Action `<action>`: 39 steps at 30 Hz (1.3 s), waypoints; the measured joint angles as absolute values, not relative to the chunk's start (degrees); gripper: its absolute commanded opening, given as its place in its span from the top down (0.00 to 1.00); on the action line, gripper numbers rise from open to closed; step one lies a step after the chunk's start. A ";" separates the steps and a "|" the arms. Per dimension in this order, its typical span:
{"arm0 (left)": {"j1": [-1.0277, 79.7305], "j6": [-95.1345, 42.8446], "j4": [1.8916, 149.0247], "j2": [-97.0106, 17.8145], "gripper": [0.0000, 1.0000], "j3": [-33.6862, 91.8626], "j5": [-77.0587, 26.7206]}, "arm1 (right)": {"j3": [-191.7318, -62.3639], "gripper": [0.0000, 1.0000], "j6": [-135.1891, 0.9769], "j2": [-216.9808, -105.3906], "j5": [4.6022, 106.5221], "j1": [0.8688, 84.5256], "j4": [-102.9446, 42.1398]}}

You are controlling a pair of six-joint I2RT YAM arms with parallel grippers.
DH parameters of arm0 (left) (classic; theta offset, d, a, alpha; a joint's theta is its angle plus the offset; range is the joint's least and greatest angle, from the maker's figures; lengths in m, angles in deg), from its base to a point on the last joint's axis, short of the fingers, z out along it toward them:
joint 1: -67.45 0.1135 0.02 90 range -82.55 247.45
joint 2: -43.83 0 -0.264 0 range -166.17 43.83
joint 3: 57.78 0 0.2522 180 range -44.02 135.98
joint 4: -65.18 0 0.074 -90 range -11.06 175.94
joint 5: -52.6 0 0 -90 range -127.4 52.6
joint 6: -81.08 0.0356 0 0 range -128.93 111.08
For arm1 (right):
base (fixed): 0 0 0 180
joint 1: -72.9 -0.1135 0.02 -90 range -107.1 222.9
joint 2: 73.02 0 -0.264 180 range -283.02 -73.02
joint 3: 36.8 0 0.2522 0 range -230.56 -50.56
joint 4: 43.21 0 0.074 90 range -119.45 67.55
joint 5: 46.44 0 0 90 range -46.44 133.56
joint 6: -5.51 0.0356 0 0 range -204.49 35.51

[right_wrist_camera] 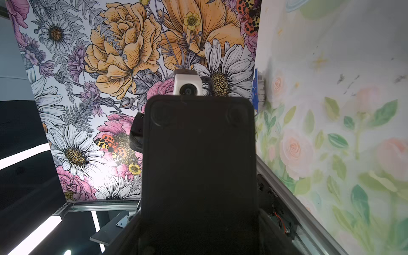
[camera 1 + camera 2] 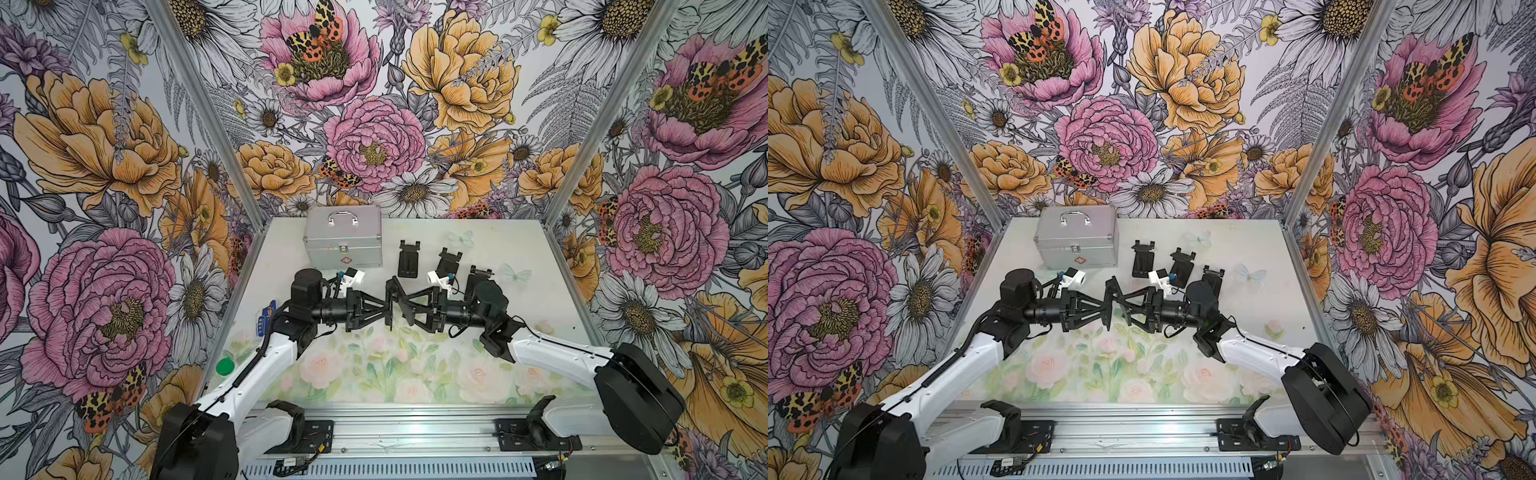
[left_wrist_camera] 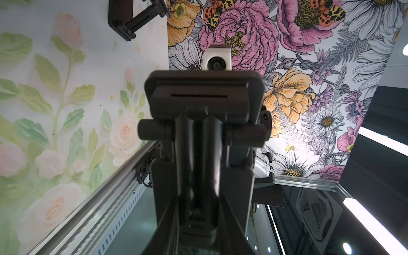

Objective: Open the phone stand

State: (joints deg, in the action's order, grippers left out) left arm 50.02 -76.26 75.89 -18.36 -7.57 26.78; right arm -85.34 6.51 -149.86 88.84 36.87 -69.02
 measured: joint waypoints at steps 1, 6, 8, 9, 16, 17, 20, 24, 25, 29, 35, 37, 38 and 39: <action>50.02 -76.23 75.89 -18.32 1.00 -7.72 26.78 | -85.32 0.61 6.31 -149.86 88.97 37.00 -68.76; 50.02 -75.99 76.15 -17.93 1.00 -8.03 26.76 | -85.32 0.61 5.48 -149.25 90.09 38.11 -67.34; 50.02 -75.97 76.15 -17.71 1.00 -8.05 26.74 | -85.32 0.61 5.37 -148.94 90.59 38.66 -66.99; 50.02 -75.88 76.20 -17.62 1.00 -8.05 26.74 | -85.32 0.61 5.20 -148.83 90.83 38.92 -66.88; 50.02 -75.16 77.01 -17.60 1.00 -8.18 26.70 | -85.32 0.61 4.54 -148.79 91.92 39.93 -66.01; 50.02 -74.99 77.12 -17.60 1.00 -8.18 26.70 | -85.32 0.61 4.50 -148.79 91.92 39.93 -65.92; 50.02 -74.64 77.55 -17.60 0.90 -8.18 26.57 | -85.32 0.62 4.32 -148.79 91.94 39.93 -65.66; 50.17 -71.05 83.76 -17.60 0.24 -6.04 24.99 | -86.46 0.63 1.88 -148.22 91.11 40.21 -60.85; 50.54 -70.29 85.44 -17.42 0.15 -5.19 24.25 | -87.24 0.64 0.72 -147.78 90.35 40.74 -58.34; 52.51 -67.73 92.57 -15.19 0.04 -0.99 19.33 | -95.29 0.66 -8.16 -145.82 86.11 42.40 -41.44; 52.03 -59.73 105.16 -13.64 0.08 7.03 9.39 | -108.31 0.67 -21.09 -146.17 81.28 42.09 -20.15; 50.57 -55.45 111.06 -14.32 0.09 10.29 4.80 | -111.46 0.67 -24.72 -147.06 79.31 41.65 -13.62; 49.52 -53.20 113.77 -14.84 0.09 11.99 2.30 | -112.90 0.68 -26.38 -147.63 78.20 41.33 -10.27; 48.29 -50.99 116.28 -15.35 0.10 13.50 -0.27 | -114.46 0.68 -28.18 -148.35 76.95 40.96 -6.71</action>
State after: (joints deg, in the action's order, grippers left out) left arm 48.29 -50.99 116.28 -15.35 13.50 -0.27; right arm -114.46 -28.18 -148.35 76.95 40.96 -6.71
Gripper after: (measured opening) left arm 0.910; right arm 0.728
